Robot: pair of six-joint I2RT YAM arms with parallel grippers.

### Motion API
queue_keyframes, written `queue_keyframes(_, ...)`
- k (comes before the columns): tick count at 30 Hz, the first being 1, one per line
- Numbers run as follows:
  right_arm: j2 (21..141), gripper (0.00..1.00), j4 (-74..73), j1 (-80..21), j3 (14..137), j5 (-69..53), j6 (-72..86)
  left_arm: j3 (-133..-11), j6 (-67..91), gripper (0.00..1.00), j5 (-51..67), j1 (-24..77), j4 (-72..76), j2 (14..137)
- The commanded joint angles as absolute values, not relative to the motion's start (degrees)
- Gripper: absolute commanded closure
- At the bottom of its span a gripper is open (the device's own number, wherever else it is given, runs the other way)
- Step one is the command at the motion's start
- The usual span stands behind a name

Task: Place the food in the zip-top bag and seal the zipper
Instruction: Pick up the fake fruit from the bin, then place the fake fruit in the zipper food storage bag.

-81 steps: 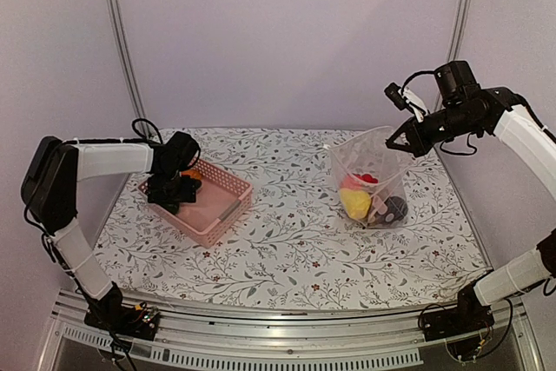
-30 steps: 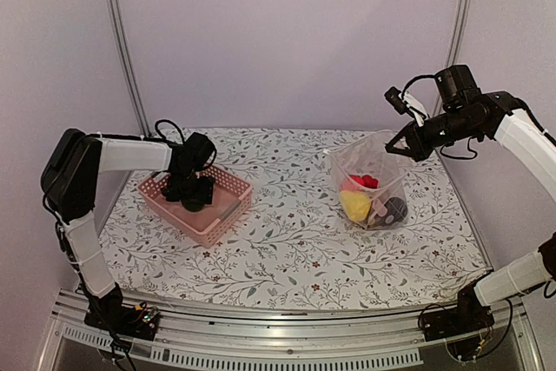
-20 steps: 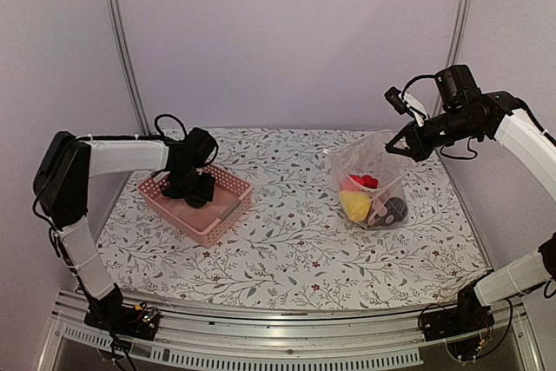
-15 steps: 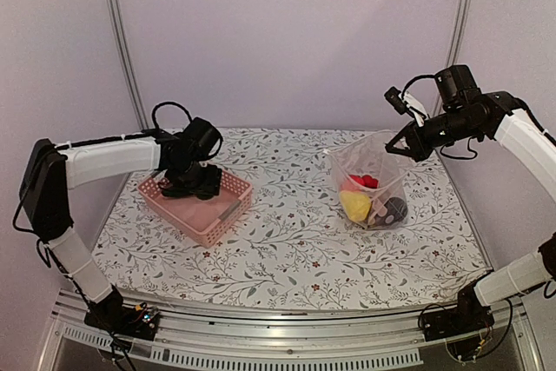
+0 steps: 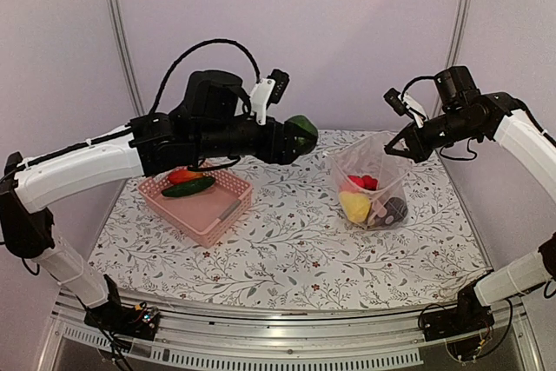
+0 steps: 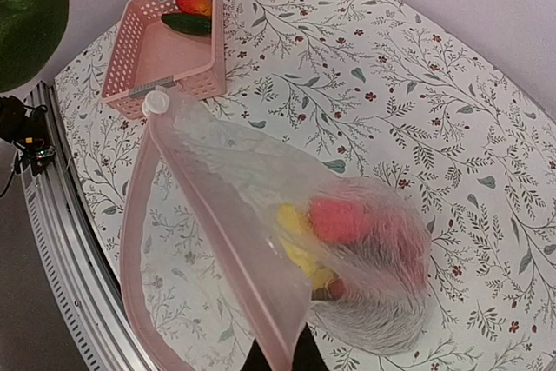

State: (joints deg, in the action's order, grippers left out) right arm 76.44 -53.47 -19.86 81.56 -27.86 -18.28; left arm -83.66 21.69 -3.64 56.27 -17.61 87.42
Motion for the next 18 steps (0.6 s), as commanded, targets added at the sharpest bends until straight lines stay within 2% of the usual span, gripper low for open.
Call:
queue_keyframes(1,75.4,1.0,-53.2,-19.8,80.7,-29.0,-18.9,-85.8,16.5,0.47,2.1,60.1,-6.0,92.0)
queue_keyframes(8,73.7,1.0,-52.8,-19.8,79.2,-29.1,-18.8,-93.5,12.5,0.48,0.2,65.4,-6.2,102.5)
queue_keyframes(18,73.2,1.0,-56.6,-19.8,84.7,-33.6,-18.8,-109.9,11.6,0.45,-4.7,65.8,-16.1,116.9)
